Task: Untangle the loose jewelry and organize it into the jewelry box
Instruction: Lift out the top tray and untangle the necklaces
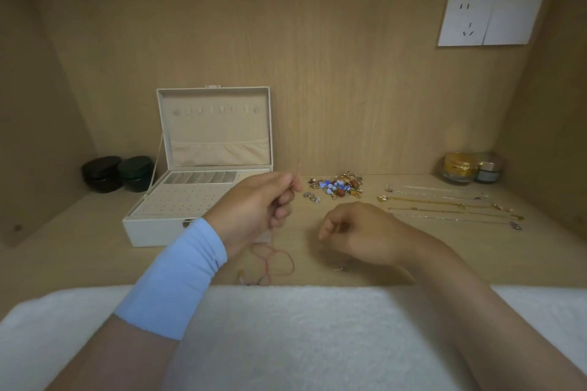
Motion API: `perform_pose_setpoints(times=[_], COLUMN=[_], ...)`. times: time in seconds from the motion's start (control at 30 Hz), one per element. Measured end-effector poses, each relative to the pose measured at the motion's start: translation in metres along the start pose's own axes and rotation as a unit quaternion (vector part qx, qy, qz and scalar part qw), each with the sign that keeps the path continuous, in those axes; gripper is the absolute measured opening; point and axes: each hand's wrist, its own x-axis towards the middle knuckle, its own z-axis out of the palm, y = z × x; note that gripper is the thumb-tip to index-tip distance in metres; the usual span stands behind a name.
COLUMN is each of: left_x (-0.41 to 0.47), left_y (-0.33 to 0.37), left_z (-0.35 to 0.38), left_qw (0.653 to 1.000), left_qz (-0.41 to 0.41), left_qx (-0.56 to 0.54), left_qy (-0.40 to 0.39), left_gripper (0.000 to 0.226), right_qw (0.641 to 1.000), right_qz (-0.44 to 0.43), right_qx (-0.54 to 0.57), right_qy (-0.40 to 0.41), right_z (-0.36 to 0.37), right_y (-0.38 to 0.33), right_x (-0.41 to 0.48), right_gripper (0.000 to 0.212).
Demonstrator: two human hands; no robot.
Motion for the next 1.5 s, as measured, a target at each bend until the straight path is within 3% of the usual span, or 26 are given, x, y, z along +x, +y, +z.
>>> perform_pose_setpoints(times=[0.07, 0.13, 0.2, 0.33, 0.43, 0.5, 0.57, 0.7, 0.83, 1.0, 1.1, 1.23, 1.3, 1.33, 1.4, 1.43, 1.5], left_x=[0.003, 0.008, 0.012, 0.022, 0.025, 0.022, 0.016, 0.004, 0.004, 0.019, 0.027, 0.033, 0.038, 0.045, 0.055, 0.061, 0.070], left_y=[0.009, 0.019, 0.032, 0.068, 0.090, 0.088, 0.077, 0.053, 0.038, 0.027, 0.026, 0.031, 0.031, 0.029, 0.027, 0.025, 0.023], left_z=[0.009, 0.021, 0.031, 0.034, 0.023, 0.008, -0.009, -0.028, -0.032, -0.028, -0.016, 0.008, 0.025, 0.037, 0.062, 0.072, 0.087], left_qw=[0.999, 0.998, 0.997, 0.996, 0.984, 0.949, 0.891, 0.790, 0.754, 0.809, 0.825, 0.759, 0.747, 0.773, 0.874, 0.915, 0.954], left_qz=[0.029, 0.037, 0.037, 0.080, 0.149, 0.206, 0.229, 0.150, 0.126, 0.120, 0.044, -0.047, -0.018, 0.021, 0.070, 0.071, 0.035], left_qx=[-0.036, -0.047, -0.057, -0.040, 0.042, 0.173, 0.343, 0.579, 0.643, 0.575, 0.564, 0.648, 0.664, 0.633, 0.478, 0.389, 0.274], left_qy=[-0.017, -0.035, -0.045, -0.009, 0.092, 0.163, 0.188, 0.134, 0.052, 0.031, 0.008, -0.047, -0.031, -0.025, -0.055, -0.081, -0.115], left_gripper=[0.027, 0.026, 0.026, 0.027, 0.028, 0.027, 0.024, 0.022, 0.022, 0.014, 0.016, 0.018, 0.036, 0.051, 0.069, 0.072, 0.062], right_qw=[1.000, 0.984, 0.948, 0.941, 0.942, 0.930, 0.904, 0.870, 0.905, 0.948, 0.958, 0.970, 0.980, 0.985, 0.993, 0.994, 0.995], right_qz=[-0.004, -0.044, -0.090, -0.088, -0.075, -0.064, -0.058, -0.054, -0.023, 0.029, 0.073, 0.094, 0.086, 0.079, 0.058, 0.047, 0.038], right_qx=[0.021, 0.171, 0.297, 0.320, 0.321, 0.356, 0.418, 0.487, 0.424, 0.318, 0.272, 0.204, 0.162, 0.136, 0.090, 0.076, 0.065], right_qy=[0.013, -0.022, -0.075, -0.071, -0.065, -0.065, -0.072, -0.057, -0.024, 0.022, 0.059, 0.091, 0.077, 0.067, 0.055, 0.057, 0.073], right_z=[0.001, 0.004, 0.010, 0.006, 0.000, -0.005, -0.011, -0.028, -0.049, -0.078, -0.092, -0.103, -0.104, -0.103, -0.101, -0.101, -0.106], right_y=[-0.008, -0.022, -0.033, -0.049, -0.042, -0.034, -0.028, -0.024, -0.018, 0.007, 0.027, 0.039, 0.033, 0.028, 0.017, 0.013, 0.008], right_x=[-0.001, 0.000, 0.002, 0.004, 0.004, 0.003, 0.003, 0.003, 0.001, -0.010, -0.020, -0.025, -0.023, -0.022, -0.016, -0.013, -0.010], right_gripper=[0.029, 0.042, 0.041, 0.024, 0.025, 0.025, 0.024, 0.025, 0.023, 0.023, 0.023, 0.020, 0.021, 0.022, 0.021, 0.021, 0.022])
